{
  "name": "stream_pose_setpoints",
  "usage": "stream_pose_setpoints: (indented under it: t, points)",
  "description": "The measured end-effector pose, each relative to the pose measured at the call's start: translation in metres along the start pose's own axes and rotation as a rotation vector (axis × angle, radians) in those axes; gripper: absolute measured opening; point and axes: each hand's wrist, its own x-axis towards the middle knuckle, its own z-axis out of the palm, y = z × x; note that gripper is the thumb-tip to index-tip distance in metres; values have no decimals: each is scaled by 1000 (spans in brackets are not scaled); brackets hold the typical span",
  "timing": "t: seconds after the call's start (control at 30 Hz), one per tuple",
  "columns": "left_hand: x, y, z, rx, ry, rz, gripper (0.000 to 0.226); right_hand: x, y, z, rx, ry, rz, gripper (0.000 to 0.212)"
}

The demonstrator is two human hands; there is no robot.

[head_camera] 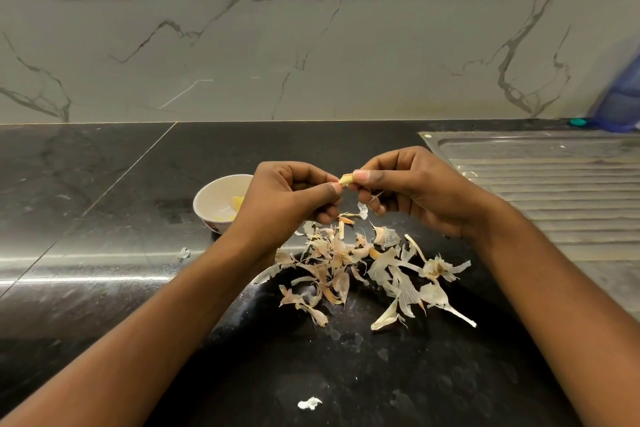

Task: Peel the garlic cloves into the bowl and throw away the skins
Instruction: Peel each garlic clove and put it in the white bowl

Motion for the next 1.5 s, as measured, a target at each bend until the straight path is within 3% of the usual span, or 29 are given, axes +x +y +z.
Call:
stream_pose_setpoints:
  t: [0.2, 0.47, 0.87, 1.23, 1.4, 1.5]
  points:
    - [1, -2, -4, 95, 118, 82, 32, 1, 0, -2, -59, 92, 14, 25]
    - [1, -2, 1, 136, 84, 75, 12, 2, 2, -1, -160, 94, 27, 22]
    - [0, 0, -2, 2, 65, 23, 14, 0, 1, 0, -190, 77, -26, 28]
    - [0, -1, -2, -17, 42, -19, 14, 1, 3, 3, -304, 95, -84, 19]
    - [0, 0, -2, -91, 27, -62, 16, 1, 5, 5, -337, 60, -125, 32]
    - [1, 0, -2, -95, 15, -69, 17, 2, 6, 5, -360, 45, -134, 28]
